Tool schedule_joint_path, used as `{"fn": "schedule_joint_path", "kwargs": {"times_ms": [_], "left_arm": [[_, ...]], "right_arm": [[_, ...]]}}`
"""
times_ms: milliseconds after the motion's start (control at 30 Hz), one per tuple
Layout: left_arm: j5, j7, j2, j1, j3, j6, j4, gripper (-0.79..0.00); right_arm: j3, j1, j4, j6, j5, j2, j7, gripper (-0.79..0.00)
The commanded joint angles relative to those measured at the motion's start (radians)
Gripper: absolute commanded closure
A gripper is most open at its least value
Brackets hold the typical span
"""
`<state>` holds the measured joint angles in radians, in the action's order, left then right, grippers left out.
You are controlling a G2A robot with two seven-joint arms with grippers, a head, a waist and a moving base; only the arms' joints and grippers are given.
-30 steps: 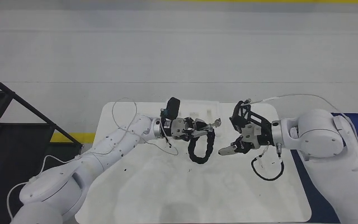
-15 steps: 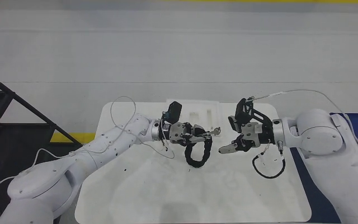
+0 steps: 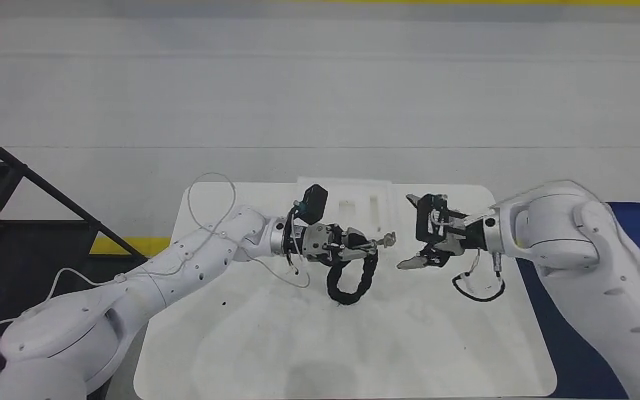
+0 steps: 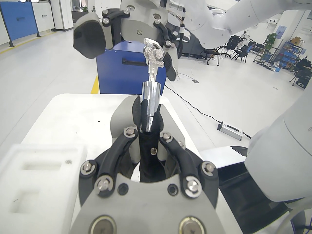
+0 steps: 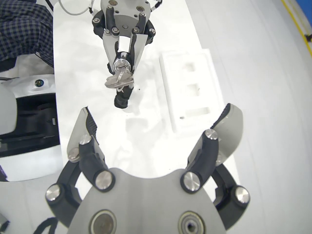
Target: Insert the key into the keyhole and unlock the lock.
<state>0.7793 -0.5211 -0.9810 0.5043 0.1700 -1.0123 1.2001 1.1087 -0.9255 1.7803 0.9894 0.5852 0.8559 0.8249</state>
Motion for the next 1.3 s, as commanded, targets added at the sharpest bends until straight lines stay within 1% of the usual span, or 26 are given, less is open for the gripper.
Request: {"fn": "schedule_joint_path", "kwargs": {"times_ms": [0,100,133,167,233,267,300,367,400,533,633,800,1000,1067,1200,1267], "left_arm": [[-0.018,0.022,0.003,0.0,0.0,0.0,0.001,0.0],[-0.044,0.051,0.005,0.001,0.0,0.0,0.008,0.0],[-0.052,0.06,0.006,0.001,0.0,0.0,0.011,0.0],[-0.061,0.068,0.006,0.001,0.0,0.0,0.013,0.0],[-0.075,0.084,0.006,0.001,0.0,0.0,0.017,0.0],[-0.081,0.092,0.006,0.0,0.0,0.0,0.02,0.0],[-0.087,0.098,0.007,-0.001,0.0,0.0,0.022,0.0],[-0.097,0.108,0.007,-0.001,0.0,0.0,0.029,0.0],[-0.099,0.114,0.007,-0.002,0.0,0.0,0.03,0.0],[-0.112,0.127,0.009,-0.003,0.0,0.0,0.034,0.0],[-0.117,0.131,0.011,-0.004,0.0,0.0,0.036,0.0],[-0.118,0.133,0.013,-0.001,0.0,0.0,0.045,0.0],[-0.119,0.134,0.015,0.0,0.0,0.0,0.05,0.0],[-0.119,0.135,0.015,0.0,0.0,0.0,0.052,0.0],[-0.119,0.134,0.016,0.001,0.0,0.0,0.053,0.0],[-0.119,0.132,0.017,0.001,0.0,0.0,0.054,0.0]], "right_arm": [[-0.007,0.014,0.014,0.023,0.012,-0.009,-0.041,-0.785],[-0.024,0.031,0.041,0.023,0.04,-0.023,-0.082,-0.785],[-0.033,0.035,0.055,0.023,0.045,-0.027,-0.108,-0.659],[-0.041,0.039,0.066,0.023,0.047,-0.031,-0.143,-0.594],[-0.066,0.047,0.078,0.023,0.079,-0.04,-0.175,-0.603],[-0.078,0.054,0.083,0.023,0.095,-0.044,-0.189,-0.634],[-0.088,0.062,0.085,0.023,0.114,-0.048,-0.204,-0.582],[-0.103,0.075,0.083,0.023,0.163,-0.057,-0.228,-0.425],[-0.107,0.082,0.083,0.023,0.195,-0.062,-0.233,-0.4],[-0.114,0.09,0.098,0.023,0.289,-0.082,-0.272,-0.351],[-0.116,0.086,0.12,0.023,0.33,-0.099,-0.293,-0.348],[-0.118,0.078,0.162,0.023,0.376,-0.125,-0.319,-0.32],[-0.129,0.079,0.195,0.023,0.42,-0.141,-0.367,-0.299],[-0.133,0.082,0.199,0.023,0.436,-0.143,-0.384,-0.274],[-0.145,0.088,0.205,0.023,0.467,-0.145,-0.405,-0.197],[-0.154,0.092,0.205,0.023,0.477,-0.146,-0.414,-0.175]]}}
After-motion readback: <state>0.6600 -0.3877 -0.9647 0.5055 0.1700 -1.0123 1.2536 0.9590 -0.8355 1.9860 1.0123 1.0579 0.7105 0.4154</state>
